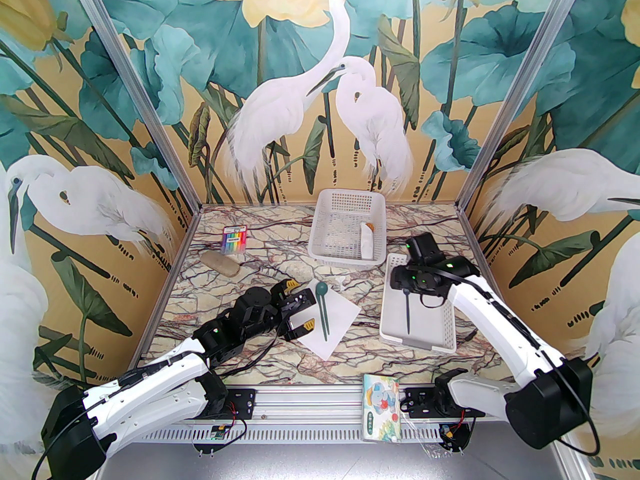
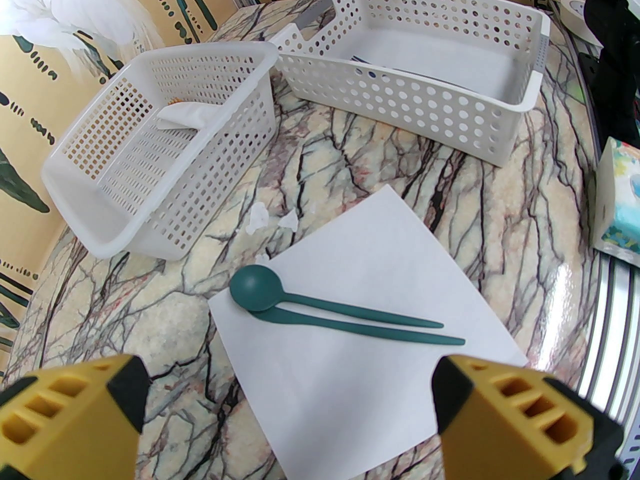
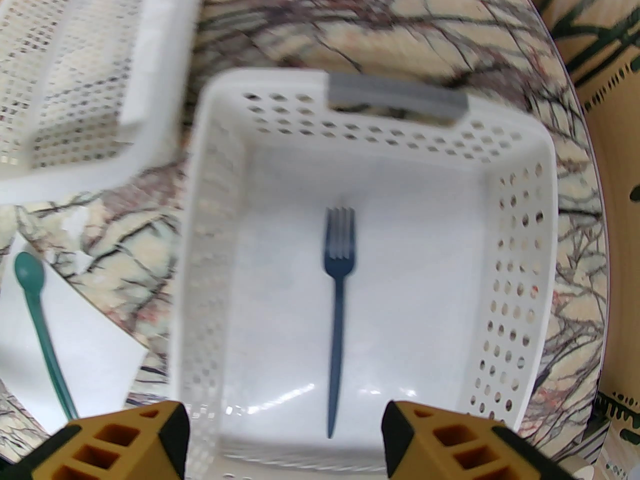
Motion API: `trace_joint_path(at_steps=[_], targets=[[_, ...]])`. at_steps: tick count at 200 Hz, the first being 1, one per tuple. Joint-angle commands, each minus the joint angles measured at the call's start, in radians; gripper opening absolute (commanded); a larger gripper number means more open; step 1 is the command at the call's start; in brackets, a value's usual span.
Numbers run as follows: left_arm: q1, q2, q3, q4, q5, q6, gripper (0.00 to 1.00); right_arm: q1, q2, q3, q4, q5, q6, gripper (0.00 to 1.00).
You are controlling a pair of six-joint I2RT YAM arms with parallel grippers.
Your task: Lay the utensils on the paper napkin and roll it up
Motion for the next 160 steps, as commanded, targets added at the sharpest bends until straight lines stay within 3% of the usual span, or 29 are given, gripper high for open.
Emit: trace_joint_path(at_steps=[1,84,160], targets=[[-0.008,0.006,0.001,-0.014,0.028,0.011,0.99,-0.038,0.003,-0.050,-0.001,-0.043,-0.038,0.71],[-0.016,0.004,0.001,-0.018,0.038,0.016,1.00,-0.135,0.123,-0.124,0.099,-0.118,-0.071,0.67],[-0.022,0.003,-0.003,-0.019,0.037,0.026,0.99,-0.156,0.285,-0.123,0.201,-0.147,-0.083,0.62]])
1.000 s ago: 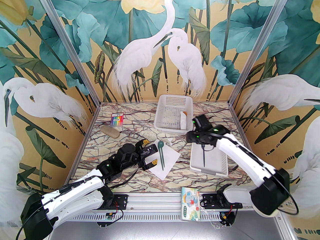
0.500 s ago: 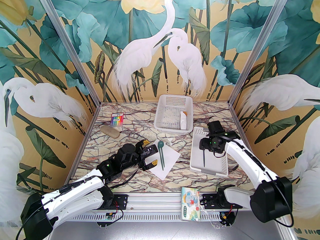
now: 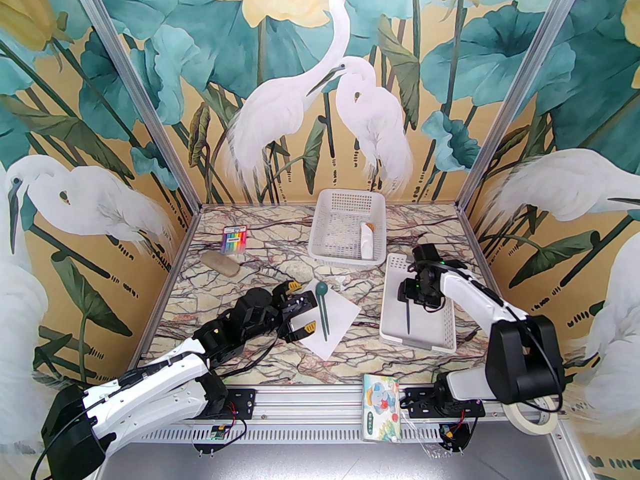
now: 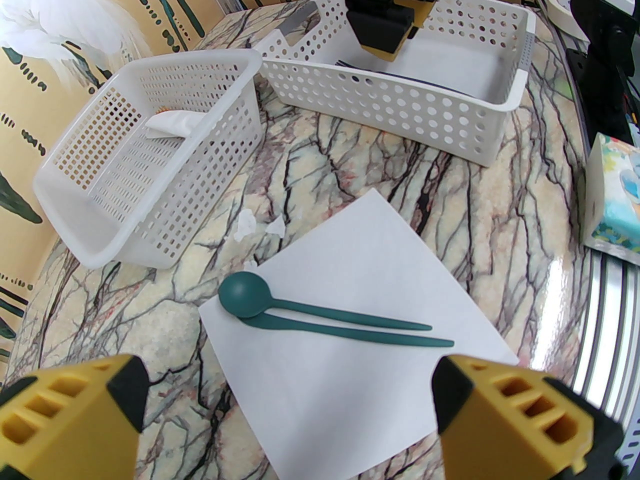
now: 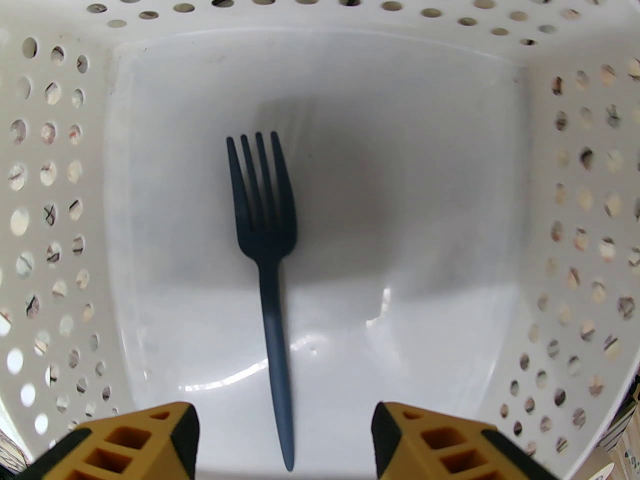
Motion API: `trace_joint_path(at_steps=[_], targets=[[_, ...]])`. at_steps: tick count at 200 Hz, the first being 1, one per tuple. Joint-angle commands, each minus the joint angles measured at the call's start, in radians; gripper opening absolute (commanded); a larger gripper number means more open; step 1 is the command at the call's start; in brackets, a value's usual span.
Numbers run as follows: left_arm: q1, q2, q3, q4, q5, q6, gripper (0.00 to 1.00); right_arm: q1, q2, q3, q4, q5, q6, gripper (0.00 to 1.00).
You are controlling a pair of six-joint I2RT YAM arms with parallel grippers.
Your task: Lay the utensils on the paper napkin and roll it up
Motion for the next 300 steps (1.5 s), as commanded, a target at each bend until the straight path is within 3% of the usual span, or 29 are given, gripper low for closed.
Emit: trace_joint_path(at_steps=[1,98,167,260,300], targets=[[-0.008,0.003,-0.003,-0.019,0.019,0.013,0.99,-0.012,0.039,-0.005,0.051,-0.022,-0.012,0.62],[-0.014,0.005,-0.003,-0.022,0.016,0.016,0.99,-0.022,0.163,0.002,0.084,0.002,-0.022,0.52],[-0.016,0.005,-0.004,-0.023,0.013,0.018,0.99,-0.024,0.200,-0.008,0.100,0.008,-0.024,0.38],[-0.017,0.007,-0.005,-0.024,0.012,0.021,0.99,-0.025,0.178,-0.011,0.094,0.031,-0.028,0.15],[-0.017,0.011,-0.006,-0.023,0.013,0.022,0.99,-0.023,0.148,-0.008,0.080,0.046,-0.030,0.15]])
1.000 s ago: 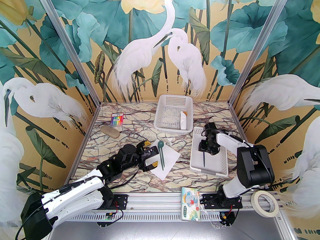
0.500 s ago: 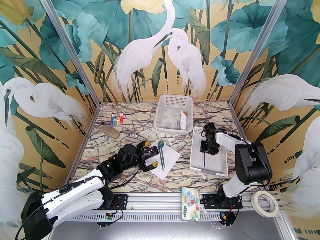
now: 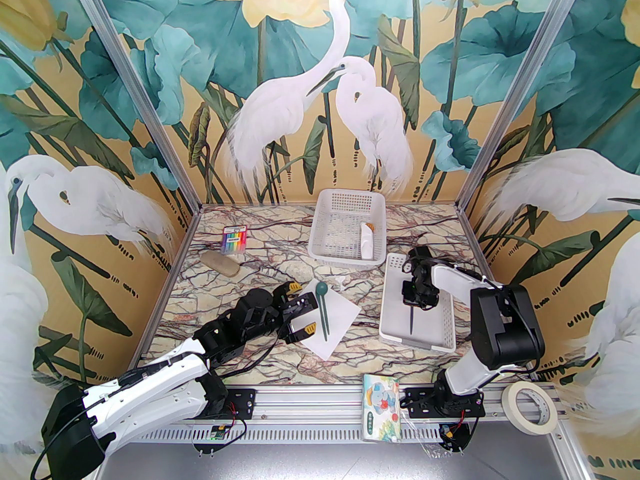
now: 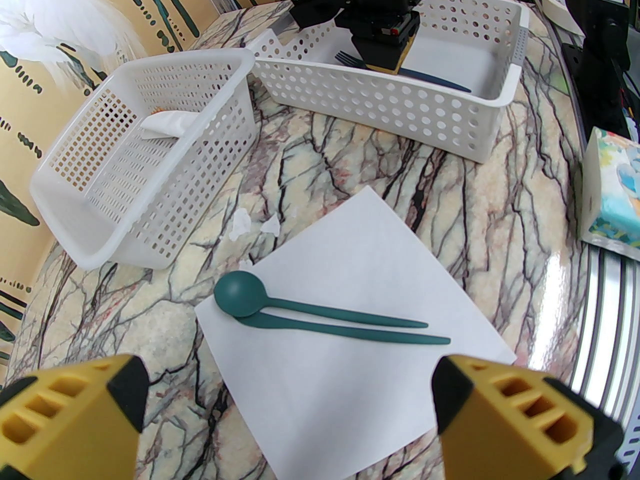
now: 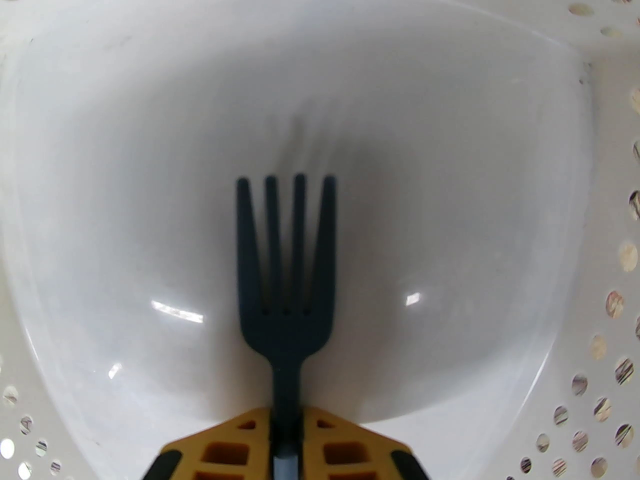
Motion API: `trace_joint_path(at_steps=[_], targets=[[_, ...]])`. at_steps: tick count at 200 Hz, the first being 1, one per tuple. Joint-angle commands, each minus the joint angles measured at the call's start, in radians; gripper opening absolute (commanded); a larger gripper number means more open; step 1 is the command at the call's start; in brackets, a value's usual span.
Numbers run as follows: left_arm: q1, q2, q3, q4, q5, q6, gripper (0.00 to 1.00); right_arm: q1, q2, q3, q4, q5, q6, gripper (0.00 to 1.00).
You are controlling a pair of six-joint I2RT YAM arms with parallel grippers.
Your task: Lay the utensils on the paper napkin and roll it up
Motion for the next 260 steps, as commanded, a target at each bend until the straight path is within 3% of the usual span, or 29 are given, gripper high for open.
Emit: trace_joint_path(at_steps=[1,91,174,210,260], targets=[[-0.009,0.010,-0.006,-0.015,0.013,0.015,0.99,0.000,-0.011,-0.008,0.006,0.019,-0.004,0.15],[-0.010,0.021,-0.007,-0.012,0.014,0.016,1.00,0.001,-0.174,0.051,-0.098,0.037,-0.010,0.15],[-0.009,0.014,-0.007,-0.022,-0.017,0.038,0.99,0.016,-0.405,0.183,-0.227,-0.079,-0.004,0.17],[-0.009,-0.004,-0.014,-0.026,-0.047,0.057,0.99,0.081,-0.434,0.245,-0.270,-0.082,0.030,0.16],[-0.010,-0.014,-0.020,-0.038,-0.076,0.083,0.99,0.268,-0.401,0.280,-0.213,-0.097,0.132,0.16]])
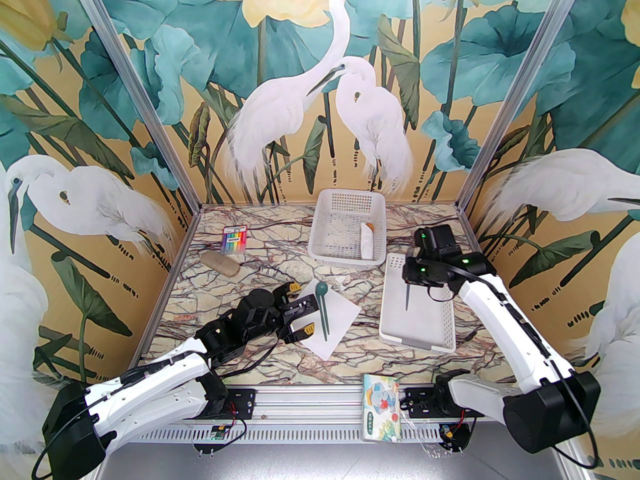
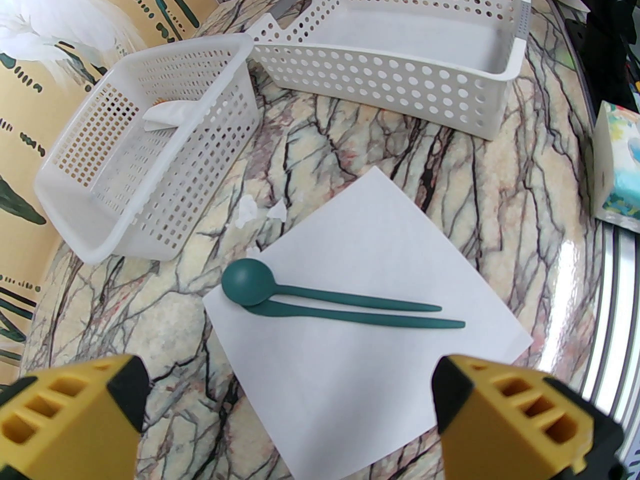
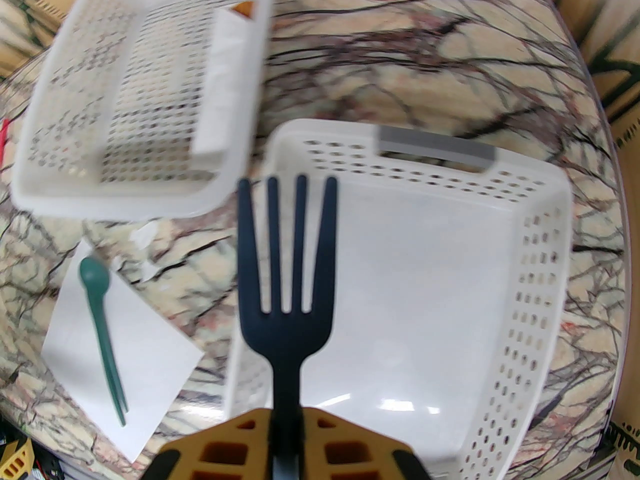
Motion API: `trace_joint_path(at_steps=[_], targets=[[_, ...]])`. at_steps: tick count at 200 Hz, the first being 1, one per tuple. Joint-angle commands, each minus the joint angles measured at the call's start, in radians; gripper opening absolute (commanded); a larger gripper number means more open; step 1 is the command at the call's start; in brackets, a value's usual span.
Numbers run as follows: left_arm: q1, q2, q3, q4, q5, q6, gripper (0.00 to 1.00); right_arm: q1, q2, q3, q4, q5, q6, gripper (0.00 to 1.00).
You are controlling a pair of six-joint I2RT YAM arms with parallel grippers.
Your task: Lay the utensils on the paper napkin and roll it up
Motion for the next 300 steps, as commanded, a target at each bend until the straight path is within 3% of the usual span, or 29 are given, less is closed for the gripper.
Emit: trace_joint_path(at_steps=[1,59,114,200,300], targets=[[-0.006,-0.014,-0.016,-0.025,-0.027,0.025,0.99,0.078,0.024,0.029,0.024,-0.021,0.080,0.16],[-0.006,-0.009,-0.015,-0.026,-0.019,0.027,0.99,0.303,0.173,0.062,0.136,-0.037,0.181,0.16],[-0.005,-0.009,-0.014,-0.032,-0.016,0.029,0.99,0.437,0.332,0.080,0.259,-0.052,0.250,0.15],[-0.005,-0.013,-0.008,-0.062,0.000,0.033,0.99,0.504,0.504,0.067,0.398,-0.106,0.306,0.15],[-0.005,-0.033,-0.013,-0.080,-0.020,0.050,0.99,0.533,0.643,0.106,0.435,-0.128,0.320,0.16]])
